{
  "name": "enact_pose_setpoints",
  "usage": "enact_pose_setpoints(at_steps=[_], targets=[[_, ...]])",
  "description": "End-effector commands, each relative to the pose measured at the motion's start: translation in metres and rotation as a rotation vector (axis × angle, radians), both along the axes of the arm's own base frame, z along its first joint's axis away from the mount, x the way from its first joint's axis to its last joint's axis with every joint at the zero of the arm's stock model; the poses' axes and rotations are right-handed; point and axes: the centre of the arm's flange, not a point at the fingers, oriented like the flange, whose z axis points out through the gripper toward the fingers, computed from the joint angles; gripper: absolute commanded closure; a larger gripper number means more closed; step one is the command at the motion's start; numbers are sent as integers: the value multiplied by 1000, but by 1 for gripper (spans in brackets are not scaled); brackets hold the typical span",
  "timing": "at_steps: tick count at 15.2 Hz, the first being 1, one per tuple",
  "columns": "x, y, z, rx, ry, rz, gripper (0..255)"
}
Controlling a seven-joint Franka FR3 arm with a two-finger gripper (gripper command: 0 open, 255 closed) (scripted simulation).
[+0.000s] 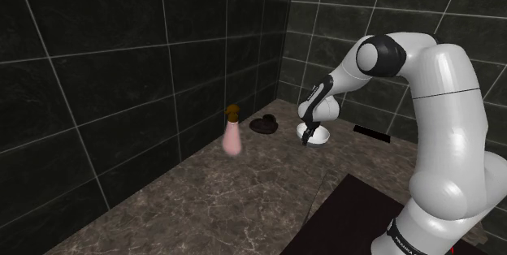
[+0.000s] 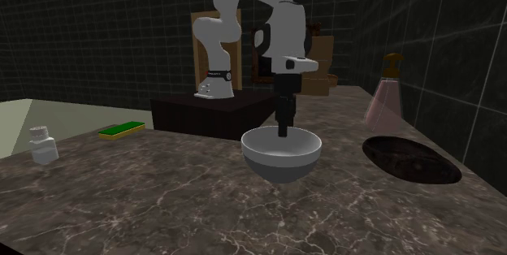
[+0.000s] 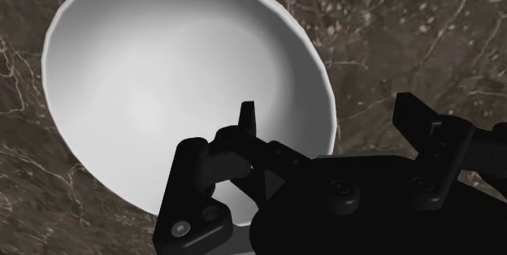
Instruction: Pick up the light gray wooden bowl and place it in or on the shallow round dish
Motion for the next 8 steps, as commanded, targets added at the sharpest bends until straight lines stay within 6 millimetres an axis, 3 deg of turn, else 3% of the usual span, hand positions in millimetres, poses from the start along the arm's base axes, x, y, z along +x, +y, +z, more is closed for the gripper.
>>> enact_pose_setpoints(at_steps=[1, 5, 6, 8], targets=[[0, 0, -1, 0, 0, 0, 0], [0, 0, -1, 0, 0, 0, 0], [0, 0, -1, 0, 0, 0, 255], [0, 0, -1, 0, 0, 0, 255]])
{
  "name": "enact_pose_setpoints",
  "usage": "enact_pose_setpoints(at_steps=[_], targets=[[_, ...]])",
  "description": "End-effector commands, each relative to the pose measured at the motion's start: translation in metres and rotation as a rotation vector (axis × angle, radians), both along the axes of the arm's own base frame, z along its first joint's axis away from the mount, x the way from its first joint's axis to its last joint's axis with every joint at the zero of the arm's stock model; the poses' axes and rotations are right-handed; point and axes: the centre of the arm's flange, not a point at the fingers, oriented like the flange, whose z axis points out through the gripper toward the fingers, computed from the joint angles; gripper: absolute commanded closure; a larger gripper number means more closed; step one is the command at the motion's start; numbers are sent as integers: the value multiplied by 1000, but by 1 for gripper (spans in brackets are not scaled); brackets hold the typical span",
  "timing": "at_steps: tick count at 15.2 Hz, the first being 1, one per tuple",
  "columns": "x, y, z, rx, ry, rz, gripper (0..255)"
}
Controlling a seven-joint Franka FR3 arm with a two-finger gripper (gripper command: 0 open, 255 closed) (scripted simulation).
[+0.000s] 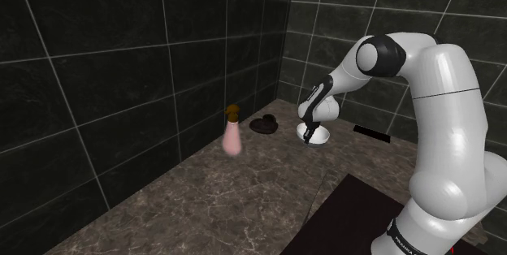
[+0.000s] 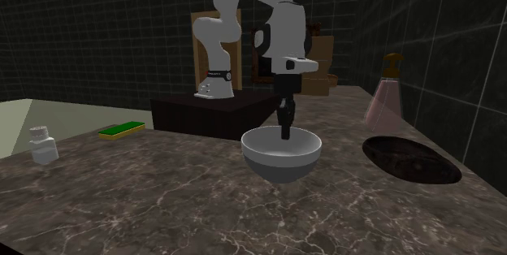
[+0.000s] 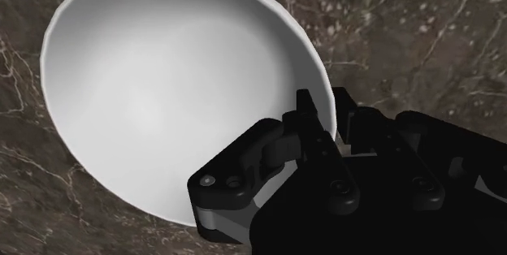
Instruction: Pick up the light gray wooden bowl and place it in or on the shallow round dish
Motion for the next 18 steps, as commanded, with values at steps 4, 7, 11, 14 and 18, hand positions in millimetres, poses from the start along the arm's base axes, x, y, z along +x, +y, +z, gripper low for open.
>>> enact_pose_setpoints(at_steps=[4, 7, 11, 14, 18], targets=[[0, 0, 0, 0, 0, 0, 255], [0, 0, 0, 0, 0, 0, 255], [0, 0, 21, 0, 0, 0, 255], [0, 0, 37, 0, 0, 0, 255], [0, 0, 58, 0, 0, 0, 255]])
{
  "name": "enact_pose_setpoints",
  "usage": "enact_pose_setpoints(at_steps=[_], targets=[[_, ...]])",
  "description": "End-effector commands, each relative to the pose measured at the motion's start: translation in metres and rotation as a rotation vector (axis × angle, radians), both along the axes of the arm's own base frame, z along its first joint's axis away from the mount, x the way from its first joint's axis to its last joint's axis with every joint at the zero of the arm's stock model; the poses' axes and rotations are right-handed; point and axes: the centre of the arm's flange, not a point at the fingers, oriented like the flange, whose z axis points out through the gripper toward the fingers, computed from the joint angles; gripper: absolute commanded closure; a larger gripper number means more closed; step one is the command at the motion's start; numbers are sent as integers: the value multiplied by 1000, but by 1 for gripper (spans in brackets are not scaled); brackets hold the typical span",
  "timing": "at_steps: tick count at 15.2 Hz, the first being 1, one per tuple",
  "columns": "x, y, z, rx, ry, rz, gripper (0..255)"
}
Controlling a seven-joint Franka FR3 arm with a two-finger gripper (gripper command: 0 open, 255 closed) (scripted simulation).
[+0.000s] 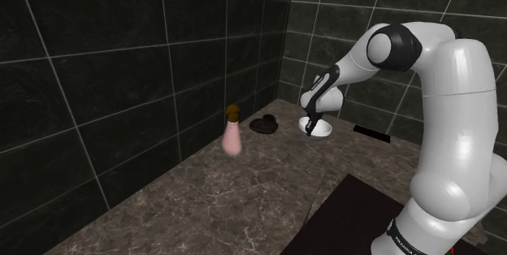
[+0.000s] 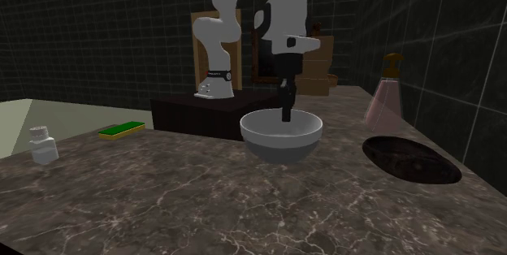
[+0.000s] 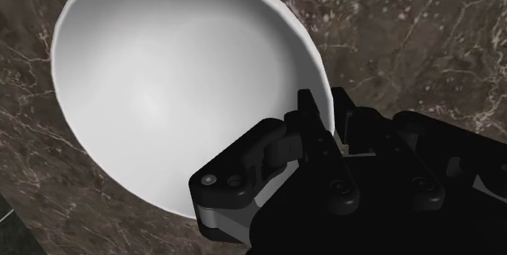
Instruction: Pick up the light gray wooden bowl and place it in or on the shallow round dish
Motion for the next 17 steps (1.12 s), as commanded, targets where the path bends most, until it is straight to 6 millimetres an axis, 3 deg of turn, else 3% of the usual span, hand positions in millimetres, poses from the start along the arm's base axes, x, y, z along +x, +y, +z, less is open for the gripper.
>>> enact_pose_setpoints(at_steps=[1, 17], targets=[[0, 0, 12, 0, 0, 0, 255], [0, 0, 97, 0, 0, 0, 255]])
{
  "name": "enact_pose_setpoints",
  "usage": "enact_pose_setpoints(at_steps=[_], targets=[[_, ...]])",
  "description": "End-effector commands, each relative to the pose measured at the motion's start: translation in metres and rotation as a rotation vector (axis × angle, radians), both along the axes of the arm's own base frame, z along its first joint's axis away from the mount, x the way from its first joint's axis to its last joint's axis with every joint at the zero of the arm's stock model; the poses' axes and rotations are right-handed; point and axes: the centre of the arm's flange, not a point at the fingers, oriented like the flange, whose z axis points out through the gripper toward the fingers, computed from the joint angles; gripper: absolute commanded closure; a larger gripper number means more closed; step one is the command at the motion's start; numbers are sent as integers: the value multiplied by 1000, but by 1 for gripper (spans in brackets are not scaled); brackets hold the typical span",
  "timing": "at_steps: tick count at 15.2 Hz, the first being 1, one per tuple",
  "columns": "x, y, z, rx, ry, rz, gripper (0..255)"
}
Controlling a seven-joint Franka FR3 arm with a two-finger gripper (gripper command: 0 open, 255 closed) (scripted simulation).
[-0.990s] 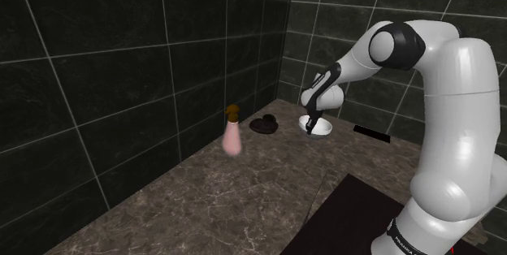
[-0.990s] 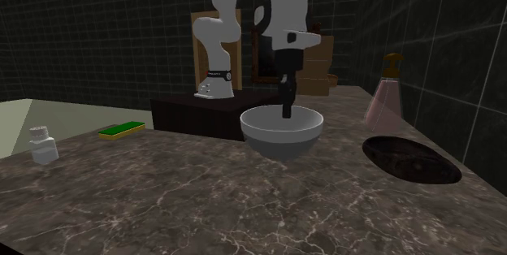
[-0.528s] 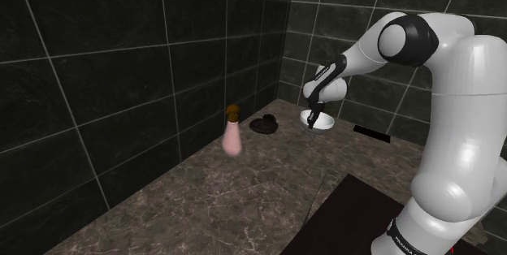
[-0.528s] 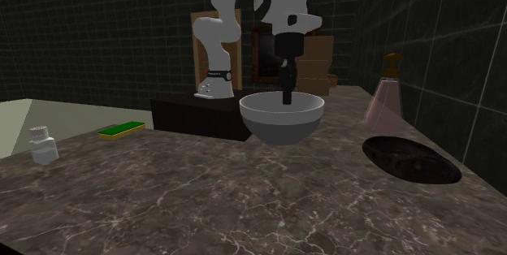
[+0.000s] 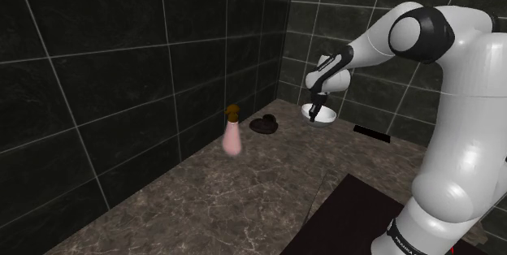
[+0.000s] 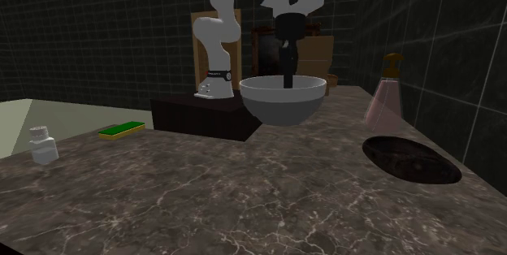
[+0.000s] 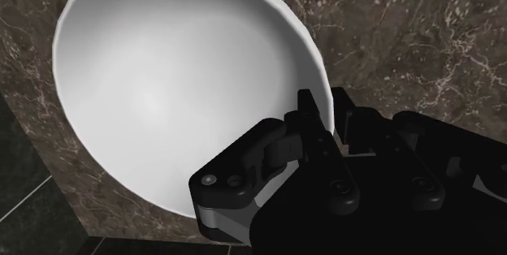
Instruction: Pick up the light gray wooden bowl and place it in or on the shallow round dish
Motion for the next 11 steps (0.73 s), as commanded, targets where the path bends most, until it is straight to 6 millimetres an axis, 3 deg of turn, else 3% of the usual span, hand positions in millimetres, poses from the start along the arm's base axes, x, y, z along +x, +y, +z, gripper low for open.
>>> enact_pose_setpoints(at_steps=[1, 5, 11], targets=[[-1, 0, 11, 0, -1, 0, 255], [-1, 0, 29, 0, -1, 0, 255], [67, 39, 37, 0, -1, 0, 255]])
